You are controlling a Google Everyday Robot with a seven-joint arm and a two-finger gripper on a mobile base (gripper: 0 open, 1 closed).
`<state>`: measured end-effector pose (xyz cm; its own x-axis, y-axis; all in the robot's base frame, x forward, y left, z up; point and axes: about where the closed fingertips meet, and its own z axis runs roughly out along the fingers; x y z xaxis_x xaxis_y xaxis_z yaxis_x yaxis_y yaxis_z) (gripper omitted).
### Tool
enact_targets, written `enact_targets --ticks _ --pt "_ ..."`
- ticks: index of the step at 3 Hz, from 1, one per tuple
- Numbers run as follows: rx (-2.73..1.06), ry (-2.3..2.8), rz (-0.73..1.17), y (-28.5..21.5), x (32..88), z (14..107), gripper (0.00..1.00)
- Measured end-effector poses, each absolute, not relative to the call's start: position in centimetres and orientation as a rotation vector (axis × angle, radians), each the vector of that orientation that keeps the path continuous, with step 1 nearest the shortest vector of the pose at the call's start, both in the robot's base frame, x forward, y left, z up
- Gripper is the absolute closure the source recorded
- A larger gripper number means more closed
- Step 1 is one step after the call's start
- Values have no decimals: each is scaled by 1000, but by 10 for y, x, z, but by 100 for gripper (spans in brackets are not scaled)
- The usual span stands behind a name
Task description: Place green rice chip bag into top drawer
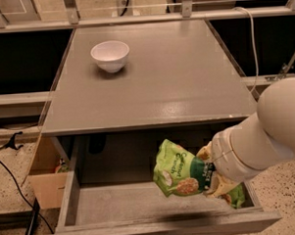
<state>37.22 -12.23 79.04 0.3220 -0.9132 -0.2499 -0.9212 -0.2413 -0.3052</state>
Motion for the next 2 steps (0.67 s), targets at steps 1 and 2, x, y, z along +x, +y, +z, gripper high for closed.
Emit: enact_targets --ticks 1,2 --pt "-2205 1587 43 -106 388 775 100" --pt "-2204 1550 71 -91 404 753 100"
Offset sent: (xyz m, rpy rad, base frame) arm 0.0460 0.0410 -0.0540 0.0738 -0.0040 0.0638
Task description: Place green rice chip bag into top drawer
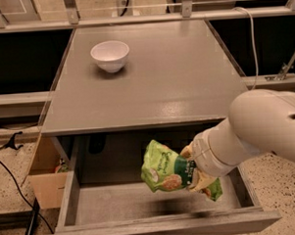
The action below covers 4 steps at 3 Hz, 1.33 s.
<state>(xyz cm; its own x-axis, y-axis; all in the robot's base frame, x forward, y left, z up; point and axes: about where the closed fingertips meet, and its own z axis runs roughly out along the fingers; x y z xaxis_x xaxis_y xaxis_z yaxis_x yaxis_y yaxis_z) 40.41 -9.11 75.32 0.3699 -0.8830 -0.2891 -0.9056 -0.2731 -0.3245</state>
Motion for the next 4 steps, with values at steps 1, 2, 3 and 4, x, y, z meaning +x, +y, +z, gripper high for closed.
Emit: enact_targets --ticks 1,2,3,4 --pt "-2206 1526 92 -82 413 737 100" --pt "-2235 1532 86 -59 422 687 100" --pt "-2235 1532 86 -59 422 687 100" --pt "-2233 1558 52 -56 428 683 100"
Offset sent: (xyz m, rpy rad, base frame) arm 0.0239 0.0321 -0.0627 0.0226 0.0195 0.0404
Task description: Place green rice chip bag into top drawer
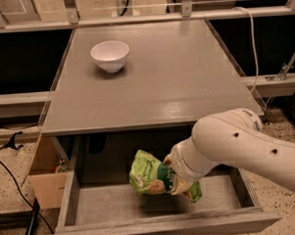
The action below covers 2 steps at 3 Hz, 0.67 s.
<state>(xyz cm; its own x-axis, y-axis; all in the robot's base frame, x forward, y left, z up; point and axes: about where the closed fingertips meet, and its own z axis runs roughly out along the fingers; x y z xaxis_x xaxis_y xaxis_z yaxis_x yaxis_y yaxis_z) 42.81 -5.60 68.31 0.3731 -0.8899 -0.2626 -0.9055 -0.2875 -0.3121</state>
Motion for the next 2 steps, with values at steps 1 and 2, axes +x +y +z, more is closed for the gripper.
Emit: enact_targets --ticks 1,2 --pt "-2221 1601 28 -53 436 677 100" --pt "-2203 1654 8 -55 446 666 100"
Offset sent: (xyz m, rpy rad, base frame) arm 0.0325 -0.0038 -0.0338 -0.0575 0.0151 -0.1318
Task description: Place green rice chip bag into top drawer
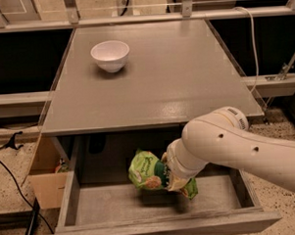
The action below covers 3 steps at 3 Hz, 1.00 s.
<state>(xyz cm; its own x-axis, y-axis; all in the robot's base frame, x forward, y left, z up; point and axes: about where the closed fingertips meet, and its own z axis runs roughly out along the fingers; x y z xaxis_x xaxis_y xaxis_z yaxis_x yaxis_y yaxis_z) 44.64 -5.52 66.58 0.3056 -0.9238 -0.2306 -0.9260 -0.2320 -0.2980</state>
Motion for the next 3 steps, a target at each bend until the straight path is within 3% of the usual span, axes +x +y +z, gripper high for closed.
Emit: enact_targets --ticks 3 --pt "-2139 1810 -42 -80 474 619 100"
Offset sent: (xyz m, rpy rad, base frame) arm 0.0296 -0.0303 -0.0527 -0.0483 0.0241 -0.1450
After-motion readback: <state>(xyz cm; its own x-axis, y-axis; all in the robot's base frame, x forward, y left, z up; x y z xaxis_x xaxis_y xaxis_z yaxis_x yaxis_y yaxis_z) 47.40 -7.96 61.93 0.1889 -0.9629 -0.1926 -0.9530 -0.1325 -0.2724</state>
